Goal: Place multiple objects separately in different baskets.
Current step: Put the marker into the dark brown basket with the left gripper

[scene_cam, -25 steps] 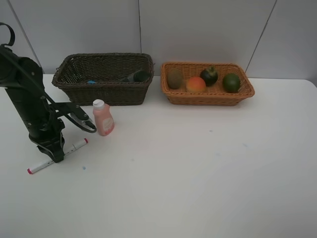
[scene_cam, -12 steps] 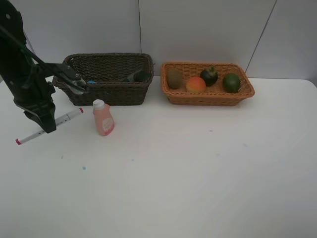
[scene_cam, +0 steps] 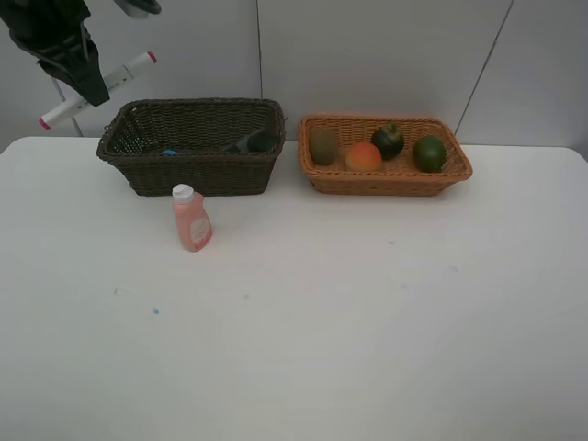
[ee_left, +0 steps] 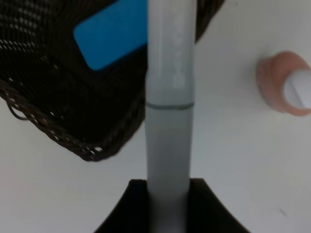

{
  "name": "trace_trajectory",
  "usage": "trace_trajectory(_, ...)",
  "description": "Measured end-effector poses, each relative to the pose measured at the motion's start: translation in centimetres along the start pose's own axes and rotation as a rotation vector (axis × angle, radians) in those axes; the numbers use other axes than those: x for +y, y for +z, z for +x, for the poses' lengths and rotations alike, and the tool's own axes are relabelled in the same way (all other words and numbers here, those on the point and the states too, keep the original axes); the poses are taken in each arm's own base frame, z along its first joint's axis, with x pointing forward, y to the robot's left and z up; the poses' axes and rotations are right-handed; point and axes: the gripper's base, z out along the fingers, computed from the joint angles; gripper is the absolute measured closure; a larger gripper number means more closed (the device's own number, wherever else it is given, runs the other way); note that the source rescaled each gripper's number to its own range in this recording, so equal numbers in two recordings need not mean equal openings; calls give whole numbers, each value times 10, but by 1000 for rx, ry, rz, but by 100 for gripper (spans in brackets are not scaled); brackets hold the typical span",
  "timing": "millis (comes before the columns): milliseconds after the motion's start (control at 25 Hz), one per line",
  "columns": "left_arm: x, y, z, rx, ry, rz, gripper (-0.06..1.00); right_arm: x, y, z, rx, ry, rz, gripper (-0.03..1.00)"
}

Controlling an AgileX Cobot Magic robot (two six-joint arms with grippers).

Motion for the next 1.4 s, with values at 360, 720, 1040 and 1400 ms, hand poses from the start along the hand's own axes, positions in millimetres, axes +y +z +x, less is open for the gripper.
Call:
trace_trajectory(360,25,75,-51,-103,45,-68,91,0,0,0,0,0,0,-2)
trace_trajectory(720,12,163,-78,-100,77,-22,91,0,0,0,0,0,0,-2)
trace_trajectory(1040,4,197,-70,-51,51,19,91,0,0,0,0,0,0,-2)
trace_trajectory(1400,2,197,-71,-62,16,48,90,0,0,0,0,0,0,-2)
